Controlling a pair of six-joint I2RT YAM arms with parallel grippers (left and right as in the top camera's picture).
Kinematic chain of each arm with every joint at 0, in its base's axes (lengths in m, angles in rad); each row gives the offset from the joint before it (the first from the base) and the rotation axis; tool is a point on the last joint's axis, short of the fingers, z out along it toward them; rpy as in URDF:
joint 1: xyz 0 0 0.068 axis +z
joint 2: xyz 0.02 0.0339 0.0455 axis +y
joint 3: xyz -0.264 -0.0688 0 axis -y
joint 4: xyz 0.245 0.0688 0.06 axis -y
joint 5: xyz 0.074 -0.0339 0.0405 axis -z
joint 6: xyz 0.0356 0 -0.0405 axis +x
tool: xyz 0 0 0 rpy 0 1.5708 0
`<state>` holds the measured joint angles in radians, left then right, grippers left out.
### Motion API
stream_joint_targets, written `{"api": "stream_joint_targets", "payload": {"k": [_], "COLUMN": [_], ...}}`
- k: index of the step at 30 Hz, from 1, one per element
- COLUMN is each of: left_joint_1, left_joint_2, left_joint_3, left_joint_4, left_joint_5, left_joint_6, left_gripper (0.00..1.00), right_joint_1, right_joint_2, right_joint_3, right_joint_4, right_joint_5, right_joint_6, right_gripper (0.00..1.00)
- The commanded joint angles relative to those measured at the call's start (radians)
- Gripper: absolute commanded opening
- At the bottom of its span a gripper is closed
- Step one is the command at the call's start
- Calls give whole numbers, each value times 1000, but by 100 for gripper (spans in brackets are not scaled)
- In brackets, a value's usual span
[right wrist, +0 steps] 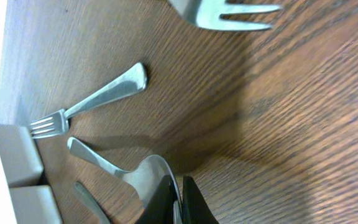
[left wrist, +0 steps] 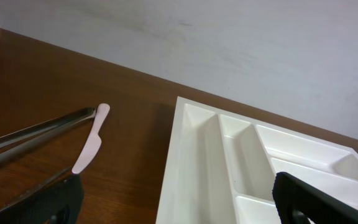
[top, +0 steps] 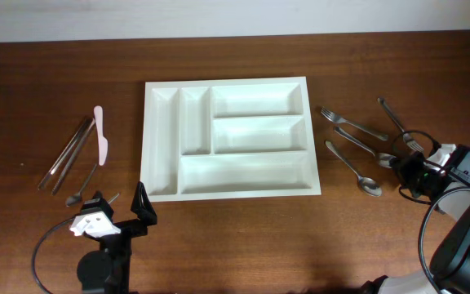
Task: Pack container
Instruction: 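Lower the right gripper and grasp a silver spoon, then carry the spoon left and drop it into the middle tray compartment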
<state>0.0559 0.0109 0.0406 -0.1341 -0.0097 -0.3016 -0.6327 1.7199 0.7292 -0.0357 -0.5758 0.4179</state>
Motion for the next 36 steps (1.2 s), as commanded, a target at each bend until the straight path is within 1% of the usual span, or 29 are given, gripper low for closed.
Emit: {"api": "stream_joint_targets", "payload": {"k": [1, 7, 12, 15, 19, 23, 24, 26, 30, 31, 33, 36], "left_joint_1": [6, 6, 6, 6, 6, 6, 6, 6, 6, 6, 6, 6], "left_joint_2": [-6, -6, -6, -6, -6, -6, -6, -6, -6, -6, -6, -6], "left_joint_3": [-7, -7, -7, -7, -7, -7, -7, -7, -7, -7, -7, -7], "left_joint_4": [2, 2, 2, 2, 2, 2, 2, 2, 2, 2, 2, 2], "left_joint_5": [14, 14, 14, 14, 14, 14, 14, 14, 14, 14, 14, 14], "left_joint_6": [19, 19, 19, 19, 19, 19, 19, 19, 19, 19, 19, 19], "left_gripper": [99, 99, 99, 99, 99, 99, 99, 99, 99, 99, 99, 99], "right_joint_1": [-3, -3, -2, 1, 37, 123, 136, 226, 345, 394, 483, 541], "right_joint_2": [-7, -33, -33, -33, -33, -33, -33, -32, -29, -26, -19, -4], "right_joint_3": [33, 104, 181, 239, 336, 444, 456, 502, 507, 507, 507, 507], "right_joint_4": [-2, -39, -111, -156, -263, -398, -414, -483, -511, -518, -522, -518], "right_joint_5": [-58, -138, -191, -266, -340, -382, -381, -342, -208, -153, -56, 23], "right_joint_6": [-22, -22, -58, -101, -208, -362, -379, -455, -475, -486, -480, -432], "right_gripper": [4, 4, 4, 4, 4, 4, 4, 4, 4, 4, 4, 4]}}
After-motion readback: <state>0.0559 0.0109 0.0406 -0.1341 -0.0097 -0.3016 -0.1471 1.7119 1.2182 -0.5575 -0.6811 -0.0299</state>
